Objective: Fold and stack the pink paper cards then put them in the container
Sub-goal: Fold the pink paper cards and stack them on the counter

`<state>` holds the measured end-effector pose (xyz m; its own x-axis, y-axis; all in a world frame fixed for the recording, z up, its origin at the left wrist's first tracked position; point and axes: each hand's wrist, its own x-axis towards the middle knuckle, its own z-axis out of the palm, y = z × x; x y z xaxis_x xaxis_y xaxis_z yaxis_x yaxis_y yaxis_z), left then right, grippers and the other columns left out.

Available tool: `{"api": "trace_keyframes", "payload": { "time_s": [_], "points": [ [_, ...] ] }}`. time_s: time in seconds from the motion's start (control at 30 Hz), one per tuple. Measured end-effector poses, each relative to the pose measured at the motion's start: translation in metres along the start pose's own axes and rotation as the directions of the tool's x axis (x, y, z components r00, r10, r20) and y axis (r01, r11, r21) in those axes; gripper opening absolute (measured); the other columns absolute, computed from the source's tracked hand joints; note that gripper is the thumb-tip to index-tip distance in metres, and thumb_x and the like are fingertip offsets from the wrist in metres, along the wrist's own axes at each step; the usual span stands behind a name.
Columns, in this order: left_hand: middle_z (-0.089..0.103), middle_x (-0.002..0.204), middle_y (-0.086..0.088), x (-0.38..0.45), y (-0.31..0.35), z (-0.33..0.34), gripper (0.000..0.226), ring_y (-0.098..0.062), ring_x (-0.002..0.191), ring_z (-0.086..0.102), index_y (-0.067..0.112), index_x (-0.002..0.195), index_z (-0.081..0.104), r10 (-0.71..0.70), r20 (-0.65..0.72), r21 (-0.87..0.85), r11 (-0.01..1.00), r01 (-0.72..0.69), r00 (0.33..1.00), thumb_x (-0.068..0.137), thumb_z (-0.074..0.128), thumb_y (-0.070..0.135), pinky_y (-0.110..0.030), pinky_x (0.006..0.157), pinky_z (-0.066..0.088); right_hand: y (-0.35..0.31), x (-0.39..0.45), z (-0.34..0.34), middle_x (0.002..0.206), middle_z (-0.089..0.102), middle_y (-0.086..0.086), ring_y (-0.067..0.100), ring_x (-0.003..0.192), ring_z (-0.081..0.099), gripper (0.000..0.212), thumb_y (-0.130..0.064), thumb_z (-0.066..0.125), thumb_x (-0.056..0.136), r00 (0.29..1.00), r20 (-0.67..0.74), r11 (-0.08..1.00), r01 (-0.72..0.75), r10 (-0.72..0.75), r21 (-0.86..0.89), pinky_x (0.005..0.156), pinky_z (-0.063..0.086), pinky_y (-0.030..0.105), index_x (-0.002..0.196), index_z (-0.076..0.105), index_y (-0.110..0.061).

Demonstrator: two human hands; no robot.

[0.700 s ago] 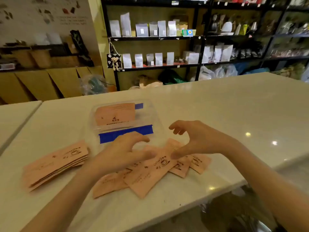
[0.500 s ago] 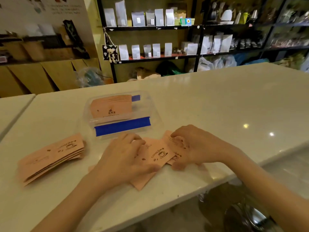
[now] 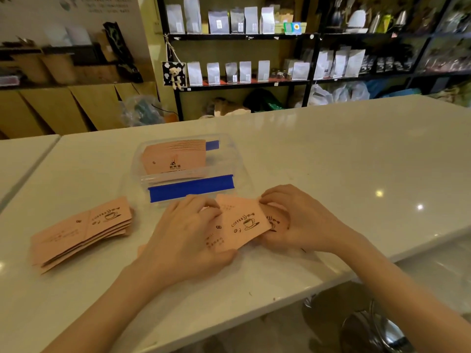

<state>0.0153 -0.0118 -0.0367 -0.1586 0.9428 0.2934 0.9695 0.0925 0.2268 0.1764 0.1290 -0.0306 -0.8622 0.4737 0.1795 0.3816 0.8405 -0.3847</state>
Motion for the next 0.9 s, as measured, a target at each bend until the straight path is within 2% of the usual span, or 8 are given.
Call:
{"api": "trace_keyframes", "payload": {
  "time_s": [0.1, 0.23, 0.33, 0.43, 0.5, 0.63, 0.73, 0.9],
  "points": [
    [0.054, 0.118, 0.006, -0.003, -0.005, -0.016, 0.072, -0.003, 0.104, 0.043, 0.018, 0.114, 0.056, 0.022, -0.11, -0.073, 0.997, -0.03, 0.994, 0.055, 0.06, 0.059, -0.012, 0.083, 0.027, 0.001, 0.006, -0.003, 0.123, 0.054, -0.002, 0.012, 0.116, 0.044, 0.067, -0.045, 0.066, 0.056, 0.991, -0.133, 0.996, 0.008, 0.003, 0.083, 0.094, 0.035, 0.022, 0.115, 0.055, -0.016],
    [0.049, 0.115, 0.006, -0.007, -0.018, -0.037, 0.071, -0.007, 0.105, 0.043, 0.018, 0.117, 0.056, 0.034, -0.205, -0.121, 0.991, -0.06, 0.978, 0.057, 0.06, 0.057, -0.028, 0.083, 0.042, -0.004, 0.023, -0.007, 0.124, 0.053, 0.002, 0.015, 0.119, 0.039, 0.07, -0.053, 0.061, 0.059, 0.958, -0.28, 0.994, 0.085, -0.062, 0.069, 0.098, 0.03, 0.02, 0.115, 0.054, -0.013],
    [0.049, 0.11, 0.007, -0.012, -0.033, -0.053, 0.072, -0.014, 0.097, 0.048, 0.026, 0.121, 0.051, 0.002, -0.171, -0.075, 0.997, -0.015, 0.985, 0.058, 0.059, 0.061, -0.029, 0.078, 0.042, -0.016, 0.041, -0.011, 0.13, 0.047, 0.003, 0.015, 0.122, 0.032, 0.068, -0.053, 0.061, 0.062, 0.932, -0.354, 0.992, 0.112, -0.083, 0.061, 0.092, 0.023, 0.01, 0.119, 0.051, -0.015],
    [0.055, 0.106, 0.002, -0.022, -0.051, -0.065, 0.075, -0.014, 0.088, 0.049, 0.023, 0.121, 0.053, -0.038, -0.111, 0.012, 0.999, 0.039, 0.993, 0.058, 0.057, 0.063, -0.019, 0.072, 0.037, -0.031, 0.063, -0.009, 0.133, 0.044, 0.004, 0.011, 0.122, 0.027, 0.066, -0.045, 0.064, 0.064, 0.912, -0.392, 0.987, 0.15, -0.116, 0.058, 0.088, 0.02, 0.005, 0.121, 0.05, -0.016],
    [0.055, 0.107, 0.003, -0.031, -0.065, -0.071, 0.075, -0.011, 0.084, 0.044, 0.026, 0.122, 0.051, -0.074, -0.087, 0.064, 0.995, 0.08, 0.993, 0.058, 0.055, 0.064, -0.013, 0.071, 0.034, -0.043, 0.078, -0.004, 0.133, 0.044, 0.003, 0.007, 0.12, 0.026, 0.065, -0.045, 0.063, 0.065, 0.909, -0.395, 0.98, 0.181, -0.136, 0.078, 0.087, 0.021, 0.004, 0.122, 0.048, -0.018],
    [0.044, 0.115, 0.011, -0.049, -0.089, -0.083, 0.083, -0.012, 0.094, 0.04, 0.034, 0.127, 0.041, -0.25, -0.038, 0.094, 0.963, 0.253, 0.968, 0.054, 0.045, 0.071, -0.02, 0.077, 0.035, -0.075, 0.099, 0.013, 0.127, 0.045, -0.003, -0.006, 0.111, 0.023, 0.066, -0.048, 0.062, 0.066, 0.904, -0.372, 0.941, 0.291, -0.211, 0.174, 0.088, 0.025, 0.006, 0.123, 0.046, -0.019],
    [0.044, 0.117, 0.013, -0.064, -0.108, -0.089, 0.08, -0.01, 0.102, 0.038, 0.034, 0.129, 0.038, -0.351, -0.026, 0.091, 0.932, 0.352, 0.936, 0.056, 0.053, 0.065, -0.023, 0.086, 0.035, -0.104, 0.109, 0.03, 0.125, 0.042, -0.012, -0.002, 0.115, 0.027, 0.068, -0.057, 0.058, 0.066, 0.903, -0.315, 0.906, 0.368, -0.294, 0.208, 0.099, 0.025, 0.016, 0.124, 0.046, -0.022],
    [0.051, 0.125, 0.004, -0.082, -0.138, -0.087, 0.08, -0.007, 0.107, 0.04, 0.028, 0.123, 0.048, -0.403, -0.086, -0.045, 0.915, 0.4, 0.911, 0.051, 0.059, 0.062, -0.018, 0.084, 0.034, -0.142, 0.126, 0.057, 0.141, 0.035, -0.006, 0.004, 0.128, 0.016, 0.067, -0.051, 0.06, 0.074, 0.893, -0.145, 0.882, 0.446, -0.426, 0.156, 0.106, 0.011, 0.023, 0.131, 0.037, -0.025]
  ]
}}
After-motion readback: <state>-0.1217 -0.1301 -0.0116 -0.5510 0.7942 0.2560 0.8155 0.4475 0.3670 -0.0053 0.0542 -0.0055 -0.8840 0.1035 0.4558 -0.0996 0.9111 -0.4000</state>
